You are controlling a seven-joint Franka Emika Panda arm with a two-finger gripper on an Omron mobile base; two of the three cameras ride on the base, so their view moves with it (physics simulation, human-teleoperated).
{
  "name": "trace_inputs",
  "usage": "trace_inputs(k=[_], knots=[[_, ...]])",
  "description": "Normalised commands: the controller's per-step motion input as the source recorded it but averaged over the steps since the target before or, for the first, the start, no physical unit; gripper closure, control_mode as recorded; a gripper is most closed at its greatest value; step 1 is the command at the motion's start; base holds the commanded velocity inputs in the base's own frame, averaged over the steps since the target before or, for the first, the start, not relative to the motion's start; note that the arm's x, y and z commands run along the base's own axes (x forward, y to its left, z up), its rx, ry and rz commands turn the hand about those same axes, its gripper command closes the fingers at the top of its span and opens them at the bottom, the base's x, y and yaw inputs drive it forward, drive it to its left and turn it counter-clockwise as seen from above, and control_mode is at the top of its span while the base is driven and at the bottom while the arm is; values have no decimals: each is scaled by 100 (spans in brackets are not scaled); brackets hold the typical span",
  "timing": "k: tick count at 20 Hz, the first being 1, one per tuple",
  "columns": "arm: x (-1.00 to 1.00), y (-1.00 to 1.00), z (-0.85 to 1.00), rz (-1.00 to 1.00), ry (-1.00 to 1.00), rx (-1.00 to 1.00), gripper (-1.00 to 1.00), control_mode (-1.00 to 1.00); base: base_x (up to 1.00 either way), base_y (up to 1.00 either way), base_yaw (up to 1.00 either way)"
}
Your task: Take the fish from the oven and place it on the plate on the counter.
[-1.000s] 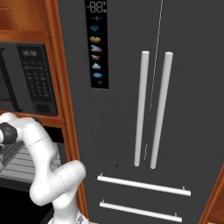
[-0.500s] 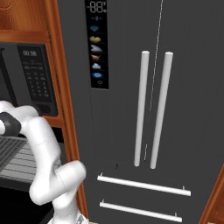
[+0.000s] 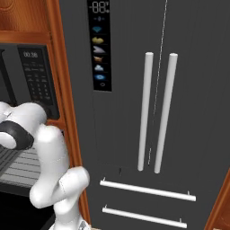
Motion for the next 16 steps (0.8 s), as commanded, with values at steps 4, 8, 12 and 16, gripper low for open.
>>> trace_inputs(k=[4,8,12,16], knots=[[-69,-100,87,0,-34,15,100,-100,0,0,0],[-52,-89,97,0,-33,18,100,-100,0,0,0],[-13,-71,100,0,-25,18,100,-100,0,0,0],[0,-64,100,0,-6,21,100,-100,0,0,0]])
